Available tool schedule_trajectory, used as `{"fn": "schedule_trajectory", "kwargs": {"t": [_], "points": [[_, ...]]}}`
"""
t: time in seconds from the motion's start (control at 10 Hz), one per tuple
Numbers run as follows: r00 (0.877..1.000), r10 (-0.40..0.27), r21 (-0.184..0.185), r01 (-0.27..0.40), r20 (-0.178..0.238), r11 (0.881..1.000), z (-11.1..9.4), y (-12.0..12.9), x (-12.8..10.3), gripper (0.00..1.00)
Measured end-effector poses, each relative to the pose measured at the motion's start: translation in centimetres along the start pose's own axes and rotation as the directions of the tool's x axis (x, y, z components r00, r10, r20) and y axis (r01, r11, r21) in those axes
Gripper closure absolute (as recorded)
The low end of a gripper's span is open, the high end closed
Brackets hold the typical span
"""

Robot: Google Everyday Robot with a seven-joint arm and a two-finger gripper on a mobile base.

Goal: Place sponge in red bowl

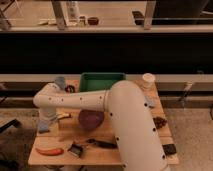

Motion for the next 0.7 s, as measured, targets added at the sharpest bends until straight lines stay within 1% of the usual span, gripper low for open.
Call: {"fn": "schedule_trajectory", "kwargs": {"t": [0.4,0.5,0.7], "points": [[1.000,0.013,0.010,-0.013,-0.021,1.000,0.85,-0.52,0.98,0.20],[1.000,0.013,0.008,-0.013,-0.023,1.000,1.04,-0.64,1.04,0.22],[1.000,0.011,0.009,-0.010,-0.026,1.000,1.06,-0.70,1.06,0.33]]}}
